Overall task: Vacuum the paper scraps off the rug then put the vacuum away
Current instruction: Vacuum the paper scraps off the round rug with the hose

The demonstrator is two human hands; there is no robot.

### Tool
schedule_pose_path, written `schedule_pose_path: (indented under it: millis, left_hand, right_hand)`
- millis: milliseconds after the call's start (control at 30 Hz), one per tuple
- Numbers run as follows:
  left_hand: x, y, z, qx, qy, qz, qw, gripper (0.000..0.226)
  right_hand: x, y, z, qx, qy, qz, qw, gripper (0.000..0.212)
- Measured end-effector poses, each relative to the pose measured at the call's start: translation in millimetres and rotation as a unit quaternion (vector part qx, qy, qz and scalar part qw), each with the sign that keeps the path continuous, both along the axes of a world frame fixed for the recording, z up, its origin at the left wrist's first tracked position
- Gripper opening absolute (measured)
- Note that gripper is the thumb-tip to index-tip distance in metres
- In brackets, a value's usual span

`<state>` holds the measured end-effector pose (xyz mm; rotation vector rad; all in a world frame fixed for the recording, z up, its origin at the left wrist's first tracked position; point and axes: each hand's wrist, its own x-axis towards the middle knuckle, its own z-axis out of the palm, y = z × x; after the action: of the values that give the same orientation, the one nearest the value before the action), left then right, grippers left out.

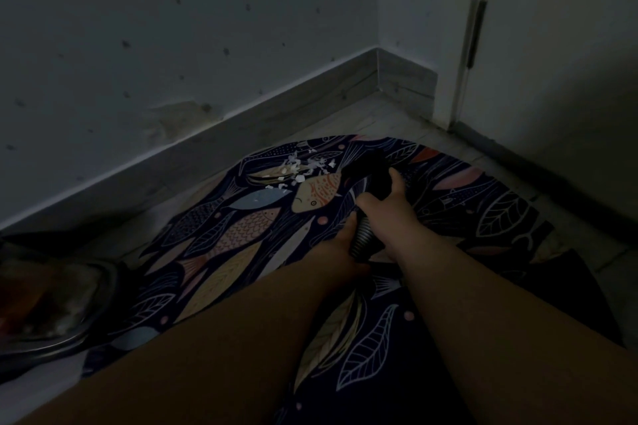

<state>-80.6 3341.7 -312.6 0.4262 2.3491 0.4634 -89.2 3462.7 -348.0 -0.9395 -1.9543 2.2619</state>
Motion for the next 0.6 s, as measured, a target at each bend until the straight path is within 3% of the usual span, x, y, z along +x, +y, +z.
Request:
schedule_pose_path:
  millis: [600]
  left_hand:
    - [-5.9, -5.2, -4.1, 0.013, -0.004, 0.018, 1.000, 0.091]
  right_hand:
    - [-7.8, -4.8, -1.0, 0.001, 0.000, 0.006, 1.000, 0.082]
